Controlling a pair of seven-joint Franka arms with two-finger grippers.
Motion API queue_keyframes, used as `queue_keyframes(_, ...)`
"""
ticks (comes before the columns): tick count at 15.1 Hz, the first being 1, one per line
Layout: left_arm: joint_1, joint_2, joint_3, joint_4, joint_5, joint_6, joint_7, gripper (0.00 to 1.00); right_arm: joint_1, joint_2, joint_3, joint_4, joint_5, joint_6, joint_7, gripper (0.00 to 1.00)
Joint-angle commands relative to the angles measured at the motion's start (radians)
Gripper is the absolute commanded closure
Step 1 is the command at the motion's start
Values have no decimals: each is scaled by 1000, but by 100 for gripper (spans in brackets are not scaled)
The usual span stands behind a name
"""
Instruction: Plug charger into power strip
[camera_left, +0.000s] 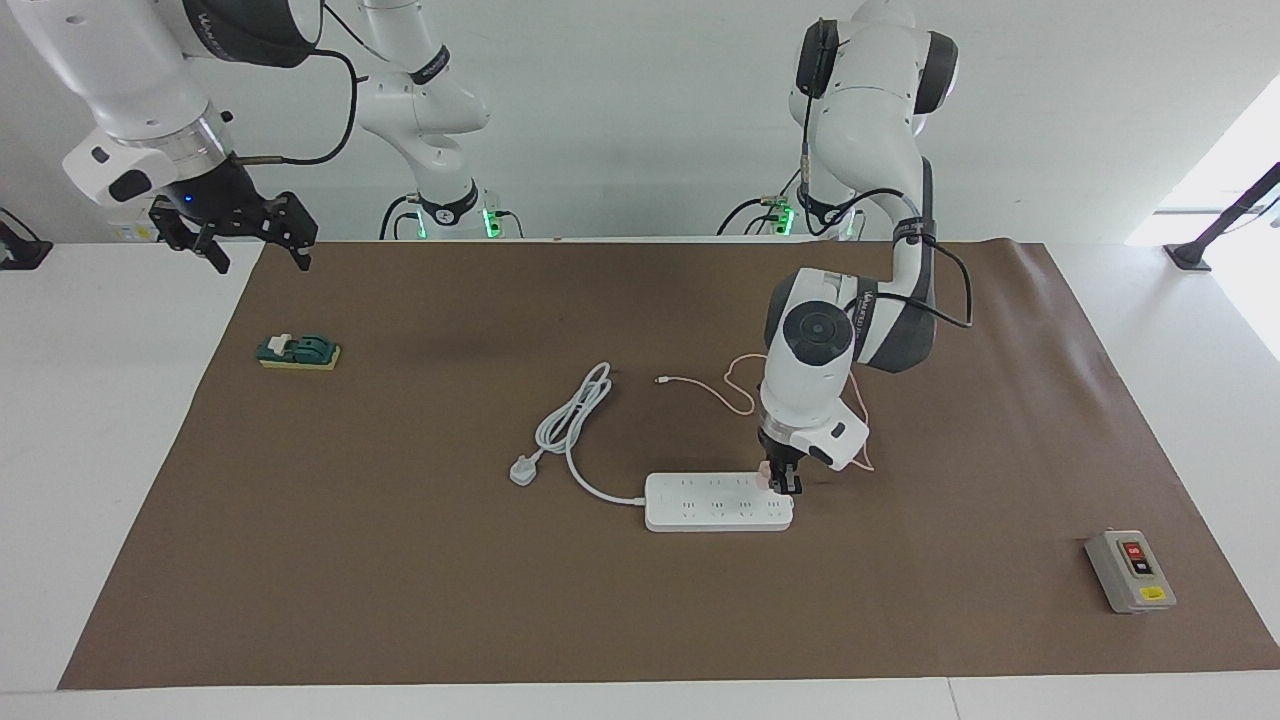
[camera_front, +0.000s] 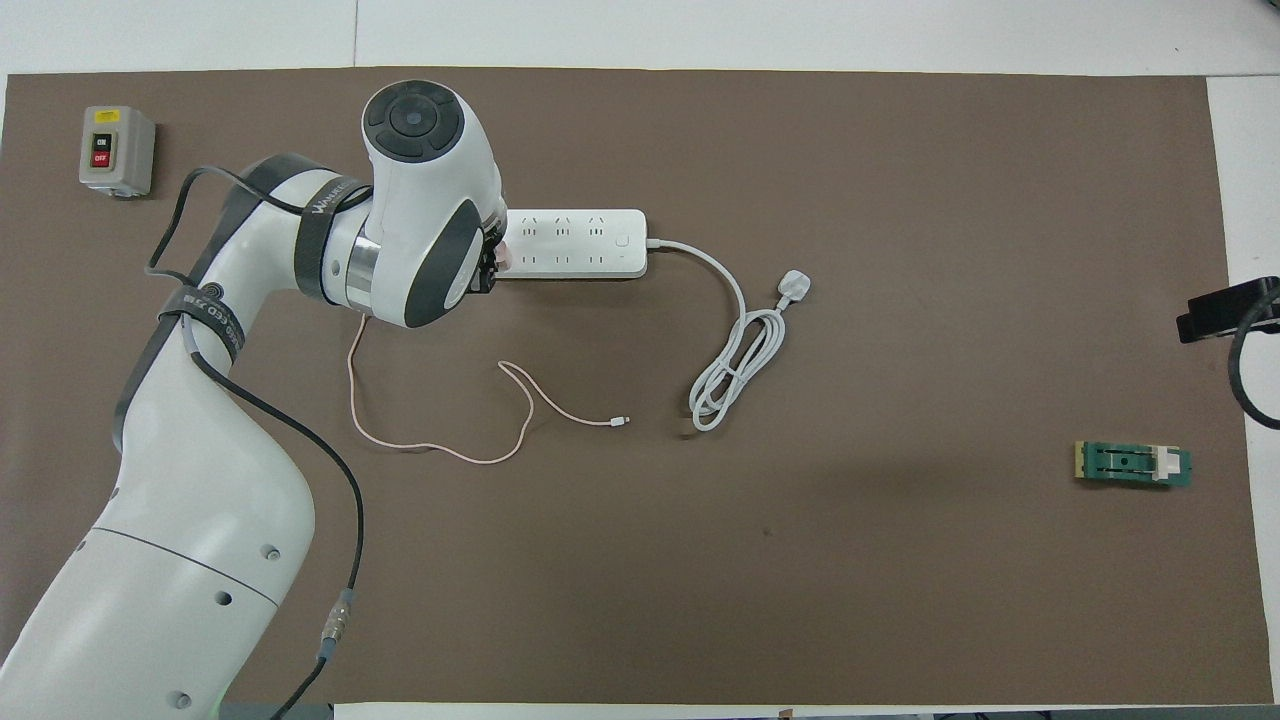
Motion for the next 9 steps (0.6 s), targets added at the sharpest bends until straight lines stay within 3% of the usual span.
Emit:
queue_keyframes(1, -7, 39, -6, -34, -21, 58, 4, 100, -13, -8, 11, -1, 19, -17, 16, 0)
queue_keyframes(2, -3, 26, -7, -35, -21, 55, 27, 100, -13, -8, 11, -1, 19, -17, 16, 0)
queue_keyframes(3, -1, 13, -7, -35, -23, 47, 46, 53, -13, -8, 11, -1, 19, -17, 16, 0)
queue_keyframes(4, 10, -7, -7, -37, -23, 33, 58, 17, -13, -8, 11, -1, 19, -15, 16, 0)
queue_keyframes(6, 34, -56, -12, -41, -24, -5, 98, 0, -13, -8, 11, -1, 19, -15, 16, 0)
queue_keyframes(9, 60, -115, -9, -38, -55, -47, 150, 0, -13, -8, 11, -1, 19, -15, 16, 0)
